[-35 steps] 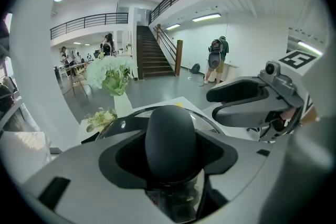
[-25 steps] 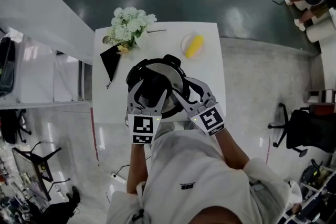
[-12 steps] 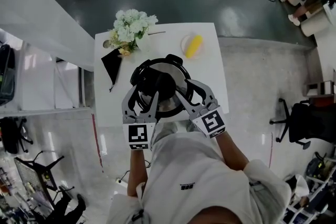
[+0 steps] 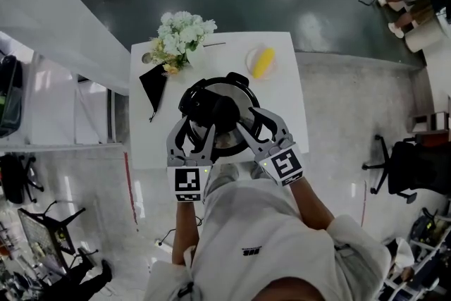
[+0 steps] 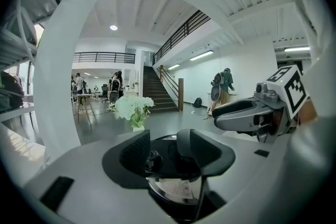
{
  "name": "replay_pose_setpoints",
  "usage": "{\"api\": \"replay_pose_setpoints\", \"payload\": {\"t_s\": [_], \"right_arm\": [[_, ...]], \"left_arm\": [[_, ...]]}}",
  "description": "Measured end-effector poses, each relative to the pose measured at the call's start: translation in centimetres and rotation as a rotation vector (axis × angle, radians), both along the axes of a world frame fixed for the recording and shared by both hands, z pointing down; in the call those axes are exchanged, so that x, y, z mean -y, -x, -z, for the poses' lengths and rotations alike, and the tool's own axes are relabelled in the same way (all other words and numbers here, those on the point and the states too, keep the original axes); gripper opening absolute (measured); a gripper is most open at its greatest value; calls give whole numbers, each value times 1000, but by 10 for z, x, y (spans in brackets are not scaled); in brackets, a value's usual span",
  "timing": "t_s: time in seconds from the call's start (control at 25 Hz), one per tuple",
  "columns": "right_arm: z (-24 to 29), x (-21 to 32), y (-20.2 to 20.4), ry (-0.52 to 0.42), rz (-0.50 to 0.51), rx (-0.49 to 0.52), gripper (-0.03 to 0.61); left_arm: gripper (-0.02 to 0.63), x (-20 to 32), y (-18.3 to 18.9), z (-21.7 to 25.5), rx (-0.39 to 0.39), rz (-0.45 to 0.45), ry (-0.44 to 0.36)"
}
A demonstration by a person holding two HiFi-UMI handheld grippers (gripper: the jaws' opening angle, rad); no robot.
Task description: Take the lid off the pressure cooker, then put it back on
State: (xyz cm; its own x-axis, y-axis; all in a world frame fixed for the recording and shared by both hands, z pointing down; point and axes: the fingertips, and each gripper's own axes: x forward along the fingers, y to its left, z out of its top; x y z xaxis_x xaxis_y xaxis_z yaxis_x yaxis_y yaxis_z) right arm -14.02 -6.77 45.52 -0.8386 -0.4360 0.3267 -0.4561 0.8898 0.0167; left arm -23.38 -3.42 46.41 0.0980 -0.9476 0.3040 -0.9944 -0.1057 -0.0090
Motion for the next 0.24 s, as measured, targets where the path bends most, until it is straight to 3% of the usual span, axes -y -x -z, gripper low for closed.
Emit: {"api": "replay_pose_setpoints", "payload": {"t_s": [0.24], "right_arm": [[-2, -1, 1, -40, 28, 22, 169]], "left_arm": [[252, -1, -3, 0, -2, 5, -1]]}}
